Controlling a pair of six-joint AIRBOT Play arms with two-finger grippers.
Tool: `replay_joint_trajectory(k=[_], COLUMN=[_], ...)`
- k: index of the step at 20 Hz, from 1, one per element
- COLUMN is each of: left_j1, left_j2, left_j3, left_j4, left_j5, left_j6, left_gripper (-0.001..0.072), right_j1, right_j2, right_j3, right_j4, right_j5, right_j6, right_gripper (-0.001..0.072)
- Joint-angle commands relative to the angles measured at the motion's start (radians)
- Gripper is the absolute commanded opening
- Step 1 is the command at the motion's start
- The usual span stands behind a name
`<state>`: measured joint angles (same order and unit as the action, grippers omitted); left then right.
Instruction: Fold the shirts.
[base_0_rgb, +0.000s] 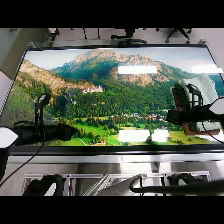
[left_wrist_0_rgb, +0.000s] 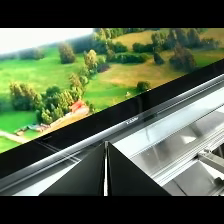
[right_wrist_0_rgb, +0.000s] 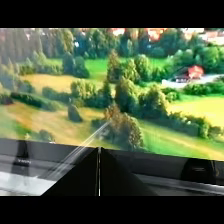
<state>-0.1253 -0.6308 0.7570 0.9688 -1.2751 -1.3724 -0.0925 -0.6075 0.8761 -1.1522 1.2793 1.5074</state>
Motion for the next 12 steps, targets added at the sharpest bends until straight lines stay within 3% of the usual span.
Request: replay_joint_trajectory(k=[1,5,12], left_j1=[-0.001,-0.001,-0.001], left_j2=[0.117,0.185,0.232], left_j3=[-0.110,-0.166,-0.180], left_j4=[0.008,0.005,0.004], left_j5=[0.030,0.030,0.030], left_j6=[-0.004,-0.009,-0.009], left_gripper=[0.0015,0.0015,0.0016], right_j1=[0.022,0.021,0.021], right_j2=[0.038,0.038,0.038], right_j3=[-0.066,-0.066,-0.066], right_j4=[-0.003,0.004,0.004], right_j5=[-0.013,0.088,0.090], right_j6=[-0.019,-0.019,-0.019], right_gripper=[0.0022,0.0022,0.0022])
